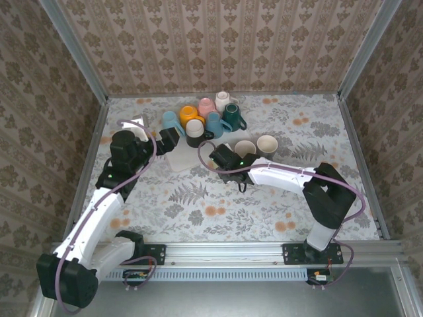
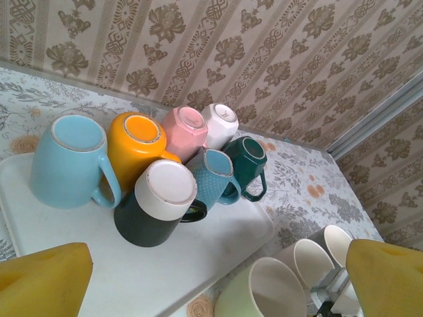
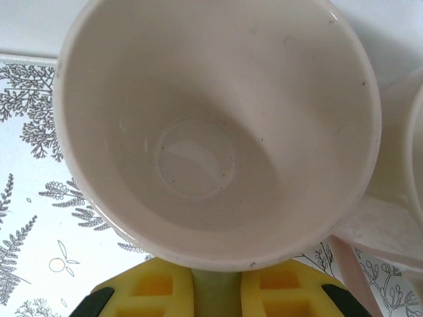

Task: Turn the mug right side up

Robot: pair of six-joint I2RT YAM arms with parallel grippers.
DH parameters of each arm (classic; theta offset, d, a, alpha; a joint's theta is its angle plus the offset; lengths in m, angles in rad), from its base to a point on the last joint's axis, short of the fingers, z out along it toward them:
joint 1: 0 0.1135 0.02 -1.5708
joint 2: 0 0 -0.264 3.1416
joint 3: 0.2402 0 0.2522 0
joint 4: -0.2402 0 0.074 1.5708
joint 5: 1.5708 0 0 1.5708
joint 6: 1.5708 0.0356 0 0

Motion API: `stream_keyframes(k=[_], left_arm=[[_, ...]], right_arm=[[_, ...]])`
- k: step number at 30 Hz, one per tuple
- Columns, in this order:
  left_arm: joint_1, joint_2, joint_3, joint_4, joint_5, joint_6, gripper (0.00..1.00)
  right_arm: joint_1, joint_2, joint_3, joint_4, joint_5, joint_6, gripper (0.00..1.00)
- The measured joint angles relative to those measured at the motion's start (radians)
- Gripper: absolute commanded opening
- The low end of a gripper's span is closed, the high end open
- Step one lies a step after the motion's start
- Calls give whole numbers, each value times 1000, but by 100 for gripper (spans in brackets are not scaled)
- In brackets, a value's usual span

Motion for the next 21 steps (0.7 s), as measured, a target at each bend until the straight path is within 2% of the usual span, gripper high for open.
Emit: stream_keyframes(k=[2, 10, 14, 21], left_arm=[[0, 3, 0, -2, 0, 0, 100], [0, 19, 0, -3, -2, 0, 100], [0, 25, 0, -6, -12, 0, 100], [0, 42, 0, -19, -23, 0, 100]], right_arm=[[-2, 3, 0, 5, 1, 0, 18], [-6, 7, 0, 13, 19, 4, 26], [-10, 7, 0, 14, 28, 5, 37], [-13, -55, 0, 18, 14, 0, 50]])
